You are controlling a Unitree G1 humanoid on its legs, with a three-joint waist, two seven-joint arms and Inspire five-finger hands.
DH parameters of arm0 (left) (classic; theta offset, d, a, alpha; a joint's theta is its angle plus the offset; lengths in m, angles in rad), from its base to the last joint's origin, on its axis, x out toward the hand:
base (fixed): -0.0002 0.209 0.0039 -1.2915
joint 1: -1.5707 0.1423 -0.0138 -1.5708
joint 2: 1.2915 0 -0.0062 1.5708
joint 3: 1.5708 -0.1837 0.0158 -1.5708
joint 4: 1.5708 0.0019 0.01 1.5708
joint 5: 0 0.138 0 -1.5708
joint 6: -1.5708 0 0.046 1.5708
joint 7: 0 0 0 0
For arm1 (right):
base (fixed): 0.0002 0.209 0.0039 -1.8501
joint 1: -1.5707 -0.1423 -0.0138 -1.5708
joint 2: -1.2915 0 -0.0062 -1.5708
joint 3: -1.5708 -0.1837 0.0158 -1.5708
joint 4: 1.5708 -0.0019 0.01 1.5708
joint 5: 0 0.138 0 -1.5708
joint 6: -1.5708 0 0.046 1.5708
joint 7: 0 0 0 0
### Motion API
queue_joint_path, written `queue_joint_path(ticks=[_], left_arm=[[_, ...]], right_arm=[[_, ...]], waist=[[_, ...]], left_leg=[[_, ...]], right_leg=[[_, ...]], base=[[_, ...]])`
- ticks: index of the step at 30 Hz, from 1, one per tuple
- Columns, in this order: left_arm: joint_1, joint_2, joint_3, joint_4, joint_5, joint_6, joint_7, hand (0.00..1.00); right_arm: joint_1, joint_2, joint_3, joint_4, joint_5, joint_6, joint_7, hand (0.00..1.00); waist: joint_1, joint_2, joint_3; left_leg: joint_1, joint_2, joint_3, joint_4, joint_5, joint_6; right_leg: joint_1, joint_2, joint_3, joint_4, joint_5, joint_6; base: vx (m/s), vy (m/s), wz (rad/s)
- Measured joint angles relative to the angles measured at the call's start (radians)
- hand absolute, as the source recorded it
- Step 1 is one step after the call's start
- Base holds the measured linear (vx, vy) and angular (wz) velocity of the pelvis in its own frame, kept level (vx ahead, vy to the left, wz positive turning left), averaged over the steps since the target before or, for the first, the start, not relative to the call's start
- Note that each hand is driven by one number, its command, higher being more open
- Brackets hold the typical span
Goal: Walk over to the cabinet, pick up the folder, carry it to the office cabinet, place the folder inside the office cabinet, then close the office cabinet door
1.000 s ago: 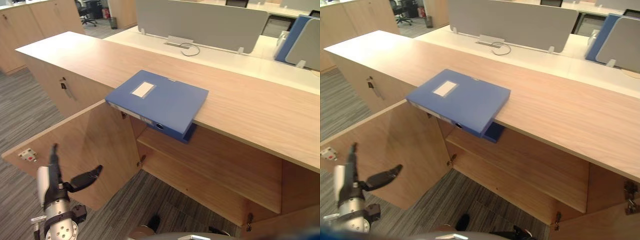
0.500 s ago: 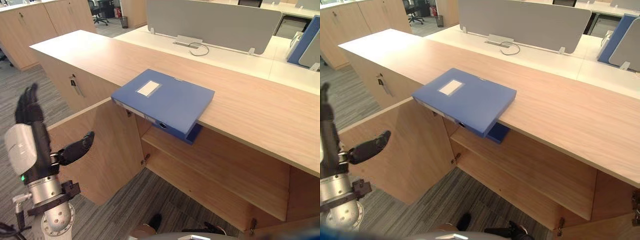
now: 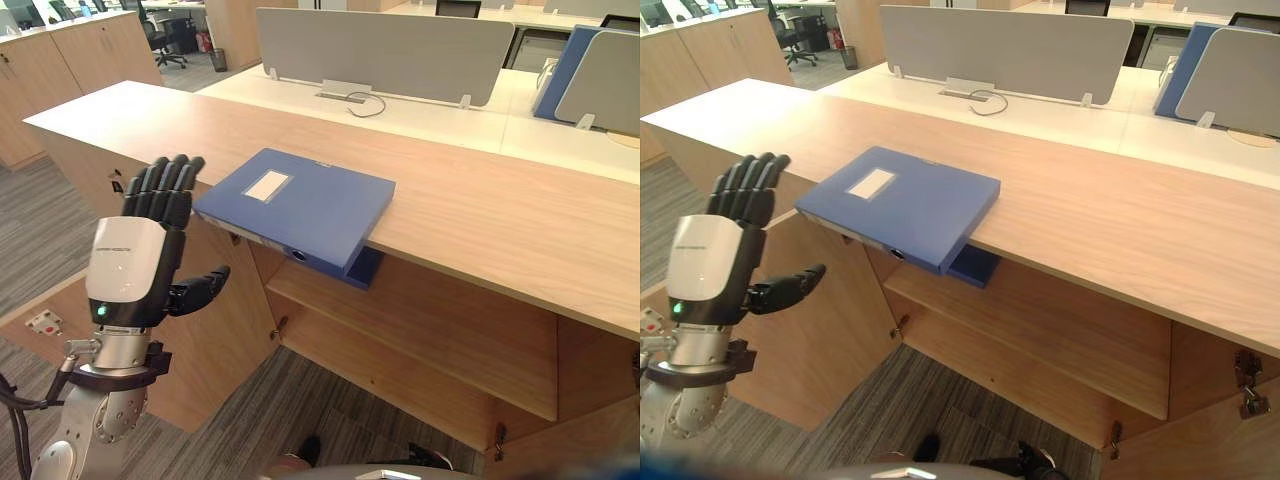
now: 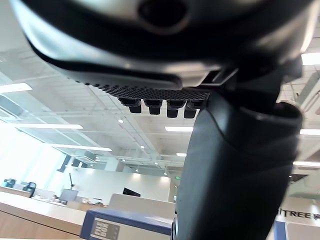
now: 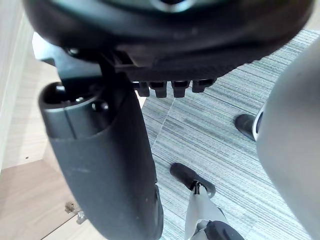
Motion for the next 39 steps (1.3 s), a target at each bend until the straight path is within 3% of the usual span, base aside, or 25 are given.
queue_joint_path(ticks=[14,25,35,36,39], left_arm=[[-0.101,0.123,-0.057,0.217,0.076,-0.016,-0.001,1.00],[-0.167,0.124,-0.079,0.365,0.075,0.006,-0.002,1.00],[-0.201,0.123,-0.122,0.421,0.077,0.023,-0.002,1.00],[-0.202,0.123,-0.129,0.422,0.077,0.024,-0.002,0.00],[-0.205,0.123,-0.149,0.421,0.077,0.021,-0.002,0.00]], right_arm=[[0.018,-0.001,0.037,0.002,-0.080,-0.014,0.001,1.00],[0.024,-0.005,-0.042,-0.013,-0.080,-0.014,0.002,1.00],[0.039,-0.042,-0.120,-0.022,-0.077,-0.016,0.007,1.00],[0.041,-0.043,-0.121,-0.027,-0.077,-0.016,0.008,1.00],[0.041,-0.043,-0.122,-0.034,-0.077,-0.017,0.008,1.00]], waist=[[-0.008,-0.002,-0.044],[-0.035,0.000,-0.042],[-0.077,0.032,-0.018],[-0.081,0.035,-0.017],[-0.089,0.036,-0.018]], left_leg=[[0.054,0.026,0.091,-0.005,-0.017,0.001],[0.098,0.038,0.190,-0.005,-0.049,0.002],[0.144,0.048,0.278,-0.001,-0.076,0.005],[0.150,0.049,0.290,-0.001,-0.079,0.006],[0.156,0.051,0.314,-0.001,-0.083,0.007]], right_leg=[[-0.001,0.001,0.093,0.020,0.002,-0.008],[-0.002,-0.007,0.195,0.019,0.006,-0.007],[-0.002,-0.010,0.279,0.029,0.007,-0.006],[-0.003,-0.011,0.293,0.032,0.007,-0.006],[-0.011,-0.011,0.314,0.038,0.008,-0.005]], base=[[-0.01,-0.011,-0.20],[0.01,0.001,-0.28],[0.02,0.007,-0.25],[-0.01,0.018,-0.28],[-0.01,0.019,-0.24]])
